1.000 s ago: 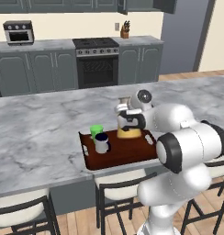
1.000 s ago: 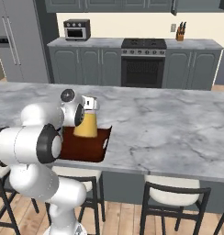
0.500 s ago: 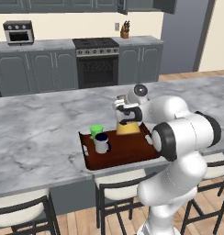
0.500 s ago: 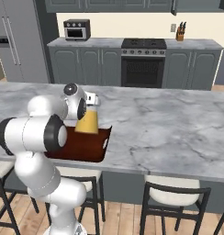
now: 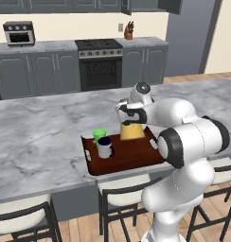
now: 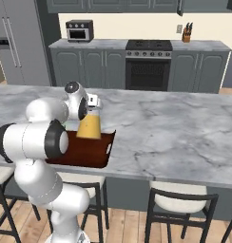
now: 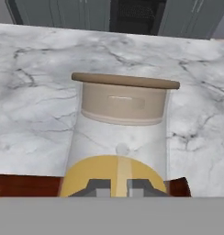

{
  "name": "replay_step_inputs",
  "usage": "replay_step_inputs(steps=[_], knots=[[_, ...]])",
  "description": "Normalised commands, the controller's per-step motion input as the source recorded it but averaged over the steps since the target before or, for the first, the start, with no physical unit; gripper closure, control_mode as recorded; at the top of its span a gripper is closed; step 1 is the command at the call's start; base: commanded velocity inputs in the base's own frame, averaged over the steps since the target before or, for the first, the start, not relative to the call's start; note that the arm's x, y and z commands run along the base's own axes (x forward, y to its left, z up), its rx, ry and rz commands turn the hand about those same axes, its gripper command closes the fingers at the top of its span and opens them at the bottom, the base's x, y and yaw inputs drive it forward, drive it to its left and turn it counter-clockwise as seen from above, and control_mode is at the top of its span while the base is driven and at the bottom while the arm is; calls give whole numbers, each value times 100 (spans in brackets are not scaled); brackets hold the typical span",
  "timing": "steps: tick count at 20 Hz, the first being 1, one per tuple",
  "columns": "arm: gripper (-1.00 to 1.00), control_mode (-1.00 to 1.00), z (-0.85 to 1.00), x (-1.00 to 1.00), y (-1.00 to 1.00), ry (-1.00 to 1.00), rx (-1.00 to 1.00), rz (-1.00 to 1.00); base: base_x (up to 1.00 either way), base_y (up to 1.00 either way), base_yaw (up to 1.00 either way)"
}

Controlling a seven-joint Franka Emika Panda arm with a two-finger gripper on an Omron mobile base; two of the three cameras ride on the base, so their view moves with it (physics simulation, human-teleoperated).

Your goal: There is a tray on the dining counter. Grab the cup, mug, and pitcher and place them on the tray. The pitcher may be placed next to the tray if it cannot fit the tray.

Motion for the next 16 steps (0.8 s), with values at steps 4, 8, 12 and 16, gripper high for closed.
replay_step_inputs(steps=[4, 8, 12, 16], knots=[[100, -100, -36, -52, 8, 7, 0, 0, 0, 0, 0], [100, -100, -51, -51, 9, 8, 0, 0, 0, 0, 0], [100, -100, -44, -34, 9, 2, 0, 0, 0, 0, 0], [100, -100, -41, -28, 9, 5, 0, 0, 0, 0, 0]])
